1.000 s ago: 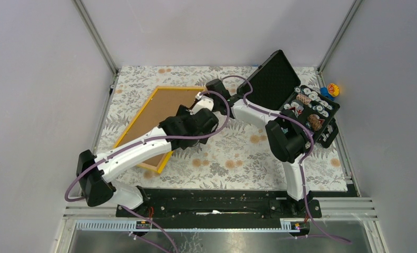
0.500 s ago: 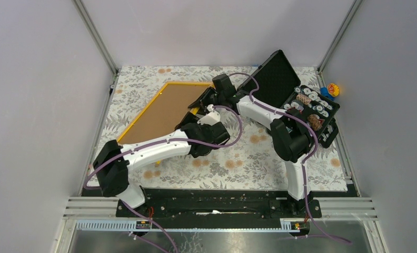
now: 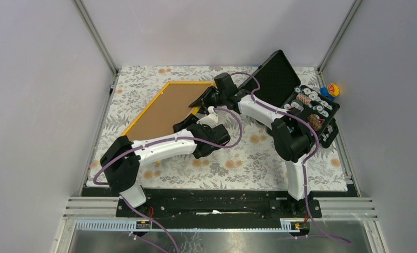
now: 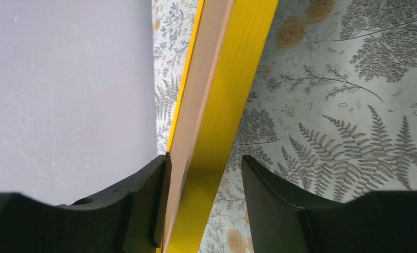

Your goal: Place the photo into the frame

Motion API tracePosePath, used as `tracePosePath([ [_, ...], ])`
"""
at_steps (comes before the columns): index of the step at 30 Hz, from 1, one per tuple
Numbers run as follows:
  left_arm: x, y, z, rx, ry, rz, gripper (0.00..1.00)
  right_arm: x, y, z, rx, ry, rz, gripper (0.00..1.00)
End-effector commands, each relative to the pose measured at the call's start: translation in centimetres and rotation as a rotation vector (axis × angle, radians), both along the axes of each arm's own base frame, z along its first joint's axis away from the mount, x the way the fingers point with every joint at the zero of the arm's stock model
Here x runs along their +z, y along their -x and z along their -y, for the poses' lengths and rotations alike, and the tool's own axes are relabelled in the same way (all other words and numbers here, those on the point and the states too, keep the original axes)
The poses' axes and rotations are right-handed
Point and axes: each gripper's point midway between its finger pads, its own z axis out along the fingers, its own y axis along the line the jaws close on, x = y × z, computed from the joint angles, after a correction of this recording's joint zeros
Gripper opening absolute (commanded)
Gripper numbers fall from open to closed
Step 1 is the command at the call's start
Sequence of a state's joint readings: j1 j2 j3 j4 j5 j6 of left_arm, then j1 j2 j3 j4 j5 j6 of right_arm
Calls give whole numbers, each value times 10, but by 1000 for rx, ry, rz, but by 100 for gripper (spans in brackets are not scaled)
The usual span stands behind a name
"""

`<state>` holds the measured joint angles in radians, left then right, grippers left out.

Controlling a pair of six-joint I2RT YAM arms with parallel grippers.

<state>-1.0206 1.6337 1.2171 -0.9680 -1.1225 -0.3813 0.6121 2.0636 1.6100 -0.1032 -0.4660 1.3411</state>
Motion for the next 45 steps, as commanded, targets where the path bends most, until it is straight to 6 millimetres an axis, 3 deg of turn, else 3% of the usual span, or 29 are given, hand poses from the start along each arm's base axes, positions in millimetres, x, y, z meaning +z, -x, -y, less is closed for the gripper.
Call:
tracePosePath([
  [1, 10, -8, -8, 41, -72, 82, 56, 59, 10, 5, -11, -114, -55, 0],
  [8, 8, -10, -11, 53, -93, 81, 45, 65, 13, 7, -8, -117, -39, 0],
  [11, 10, -10, -11, 51, -89, 81, 36, 69, 13, 7, -2, -117, -16, 1],
  [19, 23, -12, -5, 43, -64, 75, 0, 85, 10, 12, 2, -101, 90, 41],
  [23, 33, -14, 2, 32, -29, 69, 0, 107, 2, 20, 16, -67, 207, 62],
  [26, 43, -16, 10, 15, 27, 57, 0, 135, -7, 30, 64, -26, 353, 74],
  [31, 66, -19, 22, -14, 105, 53, 0, 175, -19, 71, 53, 55, 541, 99],
  [37, 112, -24, 38, -45, 284, 81, 0, 205, -23, 140, -27, 226, 728, 100],
  [45, 173, -44, 55, -62, 536, 92, 0, 232, 2, 220, -182, 494, 861, 100],
])
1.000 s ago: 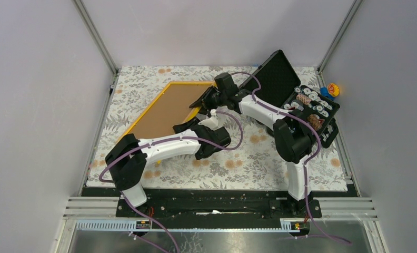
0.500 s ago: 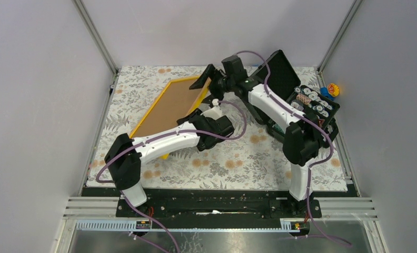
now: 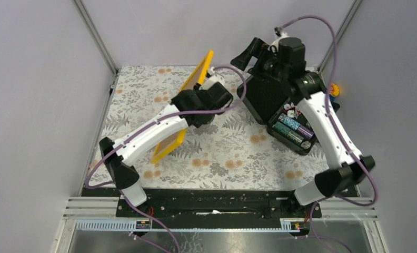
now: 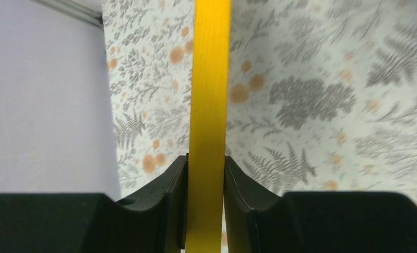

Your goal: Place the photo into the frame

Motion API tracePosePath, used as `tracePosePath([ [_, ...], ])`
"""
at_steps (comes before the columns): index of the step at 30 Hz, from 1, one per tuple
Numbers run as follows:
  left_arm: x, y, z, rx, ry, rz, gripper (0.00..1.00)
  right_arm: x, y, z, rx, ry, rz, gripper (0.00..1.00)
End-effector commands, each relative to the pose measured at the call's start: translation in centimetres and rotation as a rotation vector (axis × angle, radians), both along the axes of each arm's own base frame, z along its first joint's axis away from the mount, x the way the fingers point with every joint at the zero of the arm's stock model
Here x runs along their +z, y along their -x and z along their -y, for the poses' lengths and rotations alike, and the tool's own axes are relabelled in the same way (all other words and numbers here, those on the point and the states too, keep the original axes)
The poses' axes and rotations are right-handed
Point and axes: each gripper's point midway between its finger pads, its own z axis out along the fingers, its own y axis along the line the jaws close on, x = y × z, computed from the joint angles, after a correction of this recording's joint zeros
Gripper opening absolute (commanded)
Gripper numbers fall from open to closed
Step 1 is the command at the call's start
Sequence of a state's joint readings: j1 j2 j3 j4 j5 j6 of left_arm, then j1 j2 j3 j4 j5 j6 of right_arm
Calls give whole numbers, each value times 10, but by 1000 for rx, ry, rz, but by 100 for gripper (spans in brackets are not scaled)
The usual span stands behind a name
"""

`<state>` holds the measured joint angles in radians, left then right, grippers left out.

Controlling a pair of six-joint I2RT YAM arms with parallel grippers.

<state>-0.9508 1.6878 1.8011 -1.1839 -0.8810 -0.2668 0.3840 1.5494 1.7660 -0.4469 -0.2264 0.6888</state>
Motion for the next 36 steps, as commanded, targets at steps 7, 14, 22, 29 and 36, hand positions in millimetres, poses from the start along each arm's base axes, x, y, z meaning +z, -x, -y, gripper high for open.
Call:
tracePosePath([
  [7, 96, -30, 4, 23, 481, 116, 0, 18, 28, 54, -130, 151, 120, 100],
  [14, 107, -47, -34, -39, 850, 109, 0, -16, 24, 50, -108, 170, 45, 100],
  [22, 86, -46, -59, -143, 1202, -30, 0, -41, 20, 42, -74, 177, -11, 100],
  [29, 50, -40, -74, -163, 1368, -116, 0, -54, 21, 41, -60, 194, -32, 100],
  [36, -23, -52, -95, 23, 1333, -203, 0, -61, 25, 39, -31, 196, -45, 100],
])
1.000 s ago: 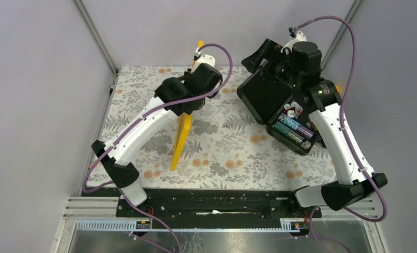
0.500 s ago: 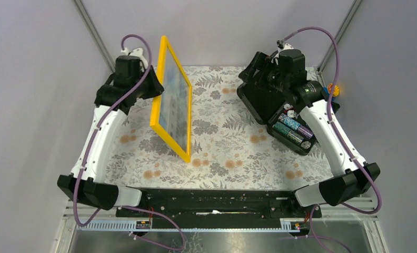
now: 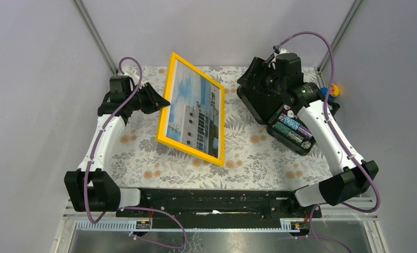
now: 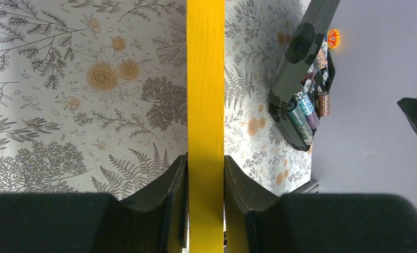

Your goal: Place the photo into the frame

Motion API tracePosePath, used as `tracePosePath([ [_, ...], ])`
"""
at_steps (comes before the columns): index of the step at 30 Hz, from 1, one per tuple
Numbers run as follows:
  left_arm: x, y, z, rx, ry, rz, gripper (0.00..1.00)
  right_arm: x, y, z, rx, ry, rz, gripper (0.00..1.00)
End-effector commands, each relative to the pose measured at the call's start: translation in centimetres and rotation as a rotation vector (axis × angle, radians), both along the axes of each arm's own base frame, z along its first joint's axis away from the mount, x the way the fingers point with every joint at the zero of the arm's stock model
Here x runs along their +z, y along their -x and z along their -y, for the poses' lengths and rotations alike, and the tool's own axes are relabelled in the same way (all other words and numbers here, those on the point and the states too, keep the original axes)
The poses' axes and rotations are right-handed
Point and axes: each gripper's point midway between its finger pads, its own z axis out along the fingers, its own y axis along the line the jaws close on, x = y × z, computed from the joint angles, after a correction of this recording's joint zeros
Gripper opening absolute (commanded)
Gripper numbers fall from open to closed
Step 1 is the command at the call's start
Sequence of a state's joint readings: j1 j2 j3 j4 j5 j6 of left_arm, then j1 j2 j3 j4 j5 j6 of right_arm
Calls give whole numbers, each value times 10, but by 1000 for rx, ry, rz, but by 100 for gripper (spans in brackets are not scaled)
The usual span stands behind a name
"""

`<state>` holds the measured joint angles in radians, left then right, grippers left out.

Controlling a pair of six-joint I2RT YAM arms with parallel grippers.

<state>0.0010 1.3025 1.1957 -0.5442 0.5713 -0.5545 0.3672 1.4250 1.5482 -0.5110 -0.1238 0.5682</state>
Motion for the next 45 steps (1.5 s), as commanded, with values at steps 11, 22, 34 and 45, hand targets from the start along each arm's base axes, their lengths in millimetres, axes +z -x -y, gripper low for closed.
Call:
tracePosePath([
  [11, -129, -17, -66, 142, -250, -287, 0, 12, 24, 21, 32, 96, 125, 100],
  [22, -191, -14, -85, 206, -287, -432, 1, 18, 37, 38, 17, 168, 158, 100],
  [34, -213, -11, -100, 272, -319, -514, 33, 69, 75, 59, -30, 140, 275, 100],
  [45, -51, -33, -64, 272, -393, -58, 66, 105, 112, 97, -169, 131, 371, 100],
])
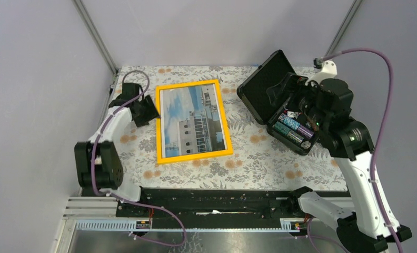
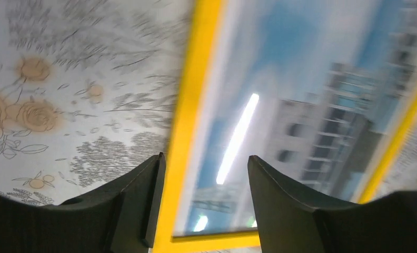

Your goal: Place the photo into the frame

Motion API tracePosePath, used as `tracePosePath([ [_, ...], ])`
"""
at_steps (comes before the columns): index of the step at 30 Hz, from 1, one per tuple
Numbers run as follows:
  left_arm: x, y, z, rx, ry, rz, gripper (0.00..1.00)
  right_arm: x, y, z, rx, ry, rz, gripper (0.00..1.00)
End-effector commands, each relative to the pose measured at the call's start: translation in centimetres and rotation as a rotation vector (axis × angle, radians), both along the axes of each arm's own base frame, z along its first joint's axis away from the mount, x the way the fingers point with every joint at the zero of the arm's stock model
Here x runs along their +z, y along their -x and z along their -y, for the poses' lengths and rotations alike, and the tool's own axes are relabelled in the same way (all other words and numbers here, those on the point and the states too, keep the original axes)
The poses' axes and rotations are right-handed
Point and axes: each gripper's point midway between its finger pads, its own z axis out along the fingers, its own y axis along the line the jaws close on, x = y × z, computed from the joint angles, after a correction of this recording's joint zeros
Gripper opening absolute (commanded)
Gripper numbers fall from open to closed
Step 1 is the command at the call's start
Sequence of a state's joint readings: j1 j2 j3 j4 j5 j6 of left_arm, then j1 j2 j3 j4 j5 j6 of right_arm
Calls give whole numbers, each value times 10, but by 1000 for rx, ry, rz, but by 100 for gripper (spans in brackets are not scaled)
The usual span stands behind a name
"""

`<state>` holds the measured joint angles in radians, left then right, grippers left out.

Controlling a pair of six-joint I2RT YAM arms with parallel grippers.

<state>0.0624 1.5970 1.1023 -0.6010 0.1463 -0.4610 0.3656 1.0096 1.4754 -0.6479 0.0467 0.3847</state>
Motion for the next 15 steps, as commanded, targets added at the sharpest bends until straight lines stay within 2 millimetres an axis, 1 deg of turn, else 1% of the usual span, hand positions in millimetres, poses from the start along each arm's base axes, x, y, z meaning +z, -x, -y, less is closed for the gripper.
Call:
tracePosePath([
  [1, 143, -27, 40, -100, -69, 419, 72, 36, 22, 23, -69, -22, 119, 100],
  [2, 171, -27, 52, -129, -73, 497, 73, 39, 27, 26, -74, -24, 139, 99],
  [5, 249, -20, 88, -226, -65, 698, 74, 48, 40, 37, -101, -21, 195, 100],
  [7, 296, -10, 106, -275, -44, 819, 74, 54, 47, 45, -126, -18, 223, 100],
  [9, 341, 6, 121, -324, -4, 952, 74, 61, 55, 53, -147, -13, 256, 100],
  [12, 400, 35, 128, -362, 58, 1148, 75, 70, 65, 61, -161, -5, 294, 100],
  [15, 444, 67, 122, -371, 89, 1319, 76, 76, 73, 69, -181, 7, 334, 100],
])
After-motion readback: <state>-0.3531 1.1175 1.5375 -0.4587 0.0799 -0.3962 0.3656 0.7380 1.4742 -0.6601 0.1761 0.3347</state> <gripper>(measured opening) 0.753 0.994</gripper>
